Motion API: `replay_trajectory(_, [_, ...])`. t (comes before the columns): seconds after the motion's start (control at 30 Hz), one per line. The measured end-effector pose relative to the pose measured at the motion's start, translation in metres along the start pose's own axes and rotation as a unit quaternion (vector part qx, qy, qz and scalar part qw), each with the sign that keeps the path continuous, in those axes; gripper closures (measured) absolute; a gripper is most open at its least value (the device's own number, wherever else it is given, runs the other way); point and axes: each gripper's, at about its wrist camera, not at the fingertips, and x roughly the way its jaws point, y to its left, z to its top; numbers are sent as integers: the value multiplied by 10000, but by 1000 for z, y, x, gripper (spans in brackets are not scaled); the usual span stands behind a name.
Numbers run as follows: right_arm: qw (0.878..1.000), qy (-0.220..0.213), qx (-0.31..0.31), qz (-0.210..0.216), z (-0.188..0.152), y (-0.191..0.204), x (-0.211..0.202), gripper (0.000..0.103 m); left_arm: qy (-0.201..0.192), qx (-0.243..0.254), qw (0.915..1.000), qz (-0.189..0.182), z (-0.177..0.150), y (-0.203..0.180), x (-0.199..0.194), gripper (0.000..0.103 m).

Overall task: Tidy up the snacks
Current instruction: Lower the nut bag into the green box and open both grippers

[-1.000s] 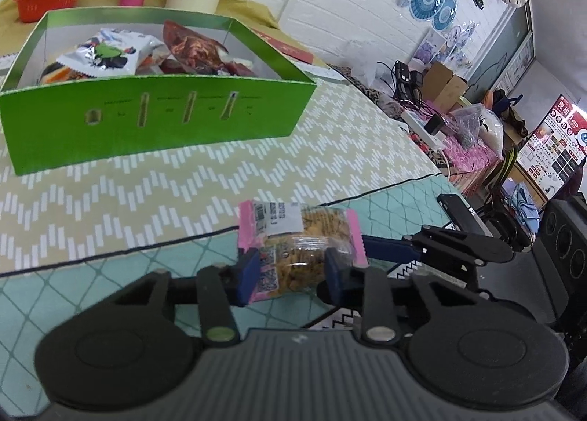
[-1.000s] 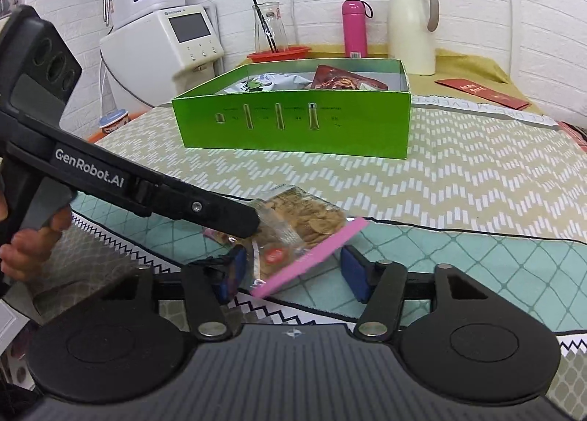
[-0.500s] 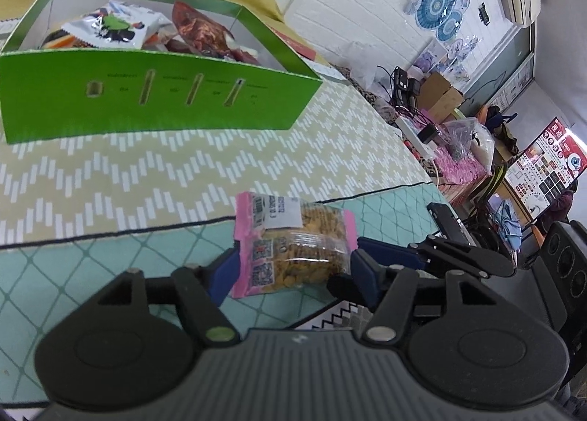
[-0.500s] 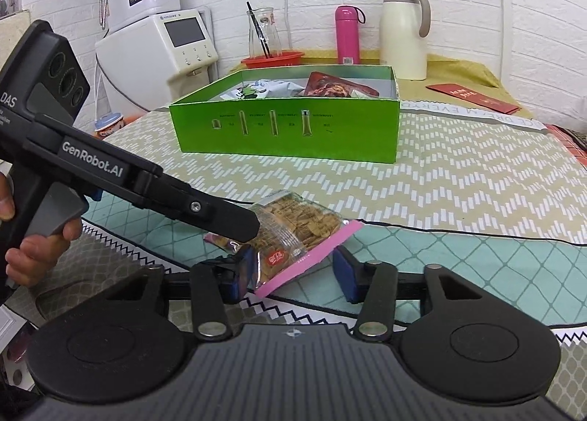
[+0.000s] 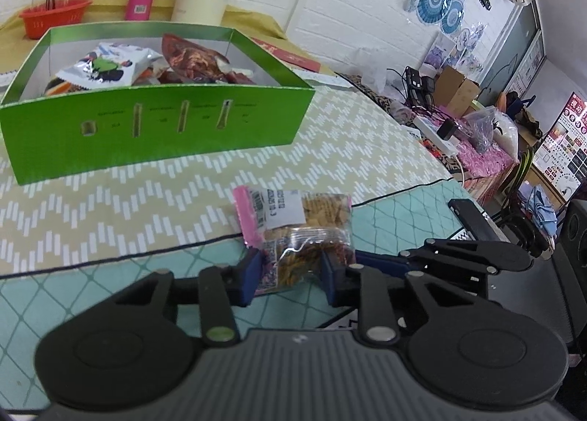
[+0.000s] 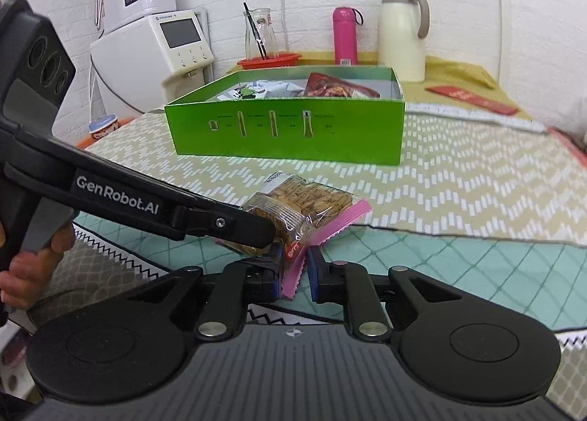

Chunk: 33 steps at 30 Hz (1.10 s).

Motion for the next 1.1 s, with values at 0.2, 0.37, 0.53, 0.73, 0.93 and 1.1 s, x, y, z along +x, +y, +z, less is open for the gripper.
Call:
replay_trajectory(0.2, [9987, -466, -191, 16, 22, 3, -14, 76, -462, 51, 9988, -129, 18, 1, -25, 77])
replay_trajectory(0.37, [9958, -901, -158, 51, 58, -2, -6, 76, -847, 42, 9964, 6, 54, 7, -35, 77])
replay_trajectory(0.53, [9936, -1123, -41, 136, 88, -10, 19, 76, -1071, 74, 9939, 247, 86, 20, -32, 77])
replay_trajectory(0.73, [9941, -1060, 88, 225, 104, -21, 58, 75, -1047, -114, 9934, 459, 108, 48, -8, 77])
replay_trajectory(0.93, [9946, -997, 66, 276, 110, -29, 83, 73, -896, -252, 9939, 597, 119, 68, 13, 77])
replay_trajectory(1.1, [9948, -1009, -102, 43, 110, -34, 94, 34, -1005, -376, 9911, 790, 119, 81, 17, 34])
